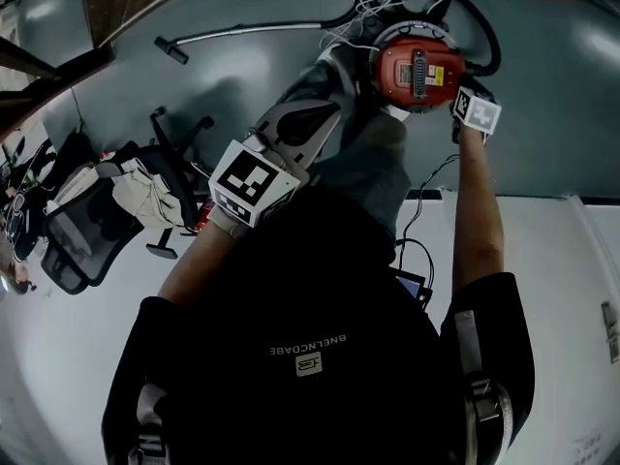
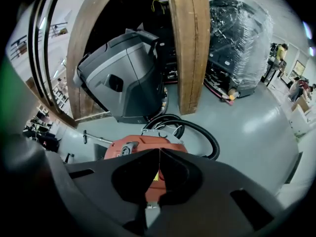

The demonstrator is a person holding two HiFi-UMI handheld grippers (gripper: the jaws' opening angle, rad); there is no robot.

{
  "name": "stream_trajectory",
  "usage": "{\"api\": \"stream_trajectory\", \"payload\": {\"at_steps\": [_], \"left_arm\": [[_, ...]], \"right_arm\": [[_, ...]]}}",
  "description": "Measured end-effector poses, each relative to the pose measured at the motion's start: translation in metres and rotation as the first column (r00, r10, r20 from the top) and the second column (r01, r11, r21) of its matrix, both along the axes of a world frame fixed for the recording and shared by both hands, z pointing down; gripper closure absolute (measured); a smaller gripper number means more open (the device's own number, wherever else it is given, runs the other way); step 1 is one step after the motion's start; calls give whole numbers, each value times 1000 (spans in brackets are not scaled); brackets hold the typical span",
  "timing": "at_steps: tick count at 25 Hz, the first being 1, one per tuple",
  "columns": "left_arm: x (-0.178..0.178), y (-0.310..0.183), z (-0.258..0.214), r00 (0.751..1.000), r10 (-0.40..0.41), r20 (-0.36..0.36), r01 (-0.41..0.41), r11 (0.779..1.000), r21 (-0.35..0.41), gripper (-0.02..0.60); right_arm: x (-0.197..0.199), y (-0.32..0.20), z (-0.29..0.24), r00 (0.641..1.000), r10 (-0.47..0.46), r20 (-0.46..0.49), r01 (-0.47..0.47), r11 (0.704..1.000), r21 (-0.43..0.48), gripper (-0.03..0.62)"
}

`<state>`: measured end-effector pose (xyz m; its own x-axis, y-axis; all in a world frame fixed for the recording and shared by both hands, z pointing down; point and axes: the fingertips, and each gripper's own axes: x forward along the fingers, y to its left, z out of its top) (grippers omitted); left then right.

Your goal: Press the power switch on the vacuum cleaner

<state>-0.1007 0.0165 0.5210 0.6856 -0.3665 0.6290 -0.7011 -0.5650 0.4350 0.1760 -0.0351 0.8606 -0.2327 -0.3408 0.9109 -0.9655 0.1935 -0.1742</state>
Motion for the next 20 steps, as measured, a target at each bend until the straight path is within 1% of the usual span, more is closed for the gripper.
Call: {"api": "stream_trajectory", "payload": {"at_steps": [2, 4, 7, 10, 14, 18, 20], "left_arm": [[0, -3, -13, 999, 20, -26, -20, 1000, 17, 568], [-1, -8, -24, 998, 50, -30, -49, 998, 34, 568], [0, -20, -39, 996, 76, -47, -72, 995, 69, 568], [3, -29, -55, 991, 115, -72, -107, 989, 105, 568], [13, -37, -79, 976, 169, -134, -153, 980, 127, 568], [31, -34, -98, 951, 274, -146, -248, 953, 174, 568], [41, -34, -109, 938, 305, -165, -274, 943, 186, 568]], "right_arm": [[0, 4, -30, 1000, 30, -8, -30, 999, 18, 568], [-3, 3, -62, 999, 50, -5, -50, 998, 48, 568], [-7, 3, -100, 997, 69, 30, -72, 991, 115, 568], [-8, 7, -143, 994, 99, 39, -104, 976, 189, 568], [-11, 16, -208, 988, 149, 48, -156, 947, 281, 568], [-14, 29, -277, 978, 197, 64, -206, 902, 380, 568], [-14, 37, -312, 971, 227, 75, -237, 873, 426, 568]]}}
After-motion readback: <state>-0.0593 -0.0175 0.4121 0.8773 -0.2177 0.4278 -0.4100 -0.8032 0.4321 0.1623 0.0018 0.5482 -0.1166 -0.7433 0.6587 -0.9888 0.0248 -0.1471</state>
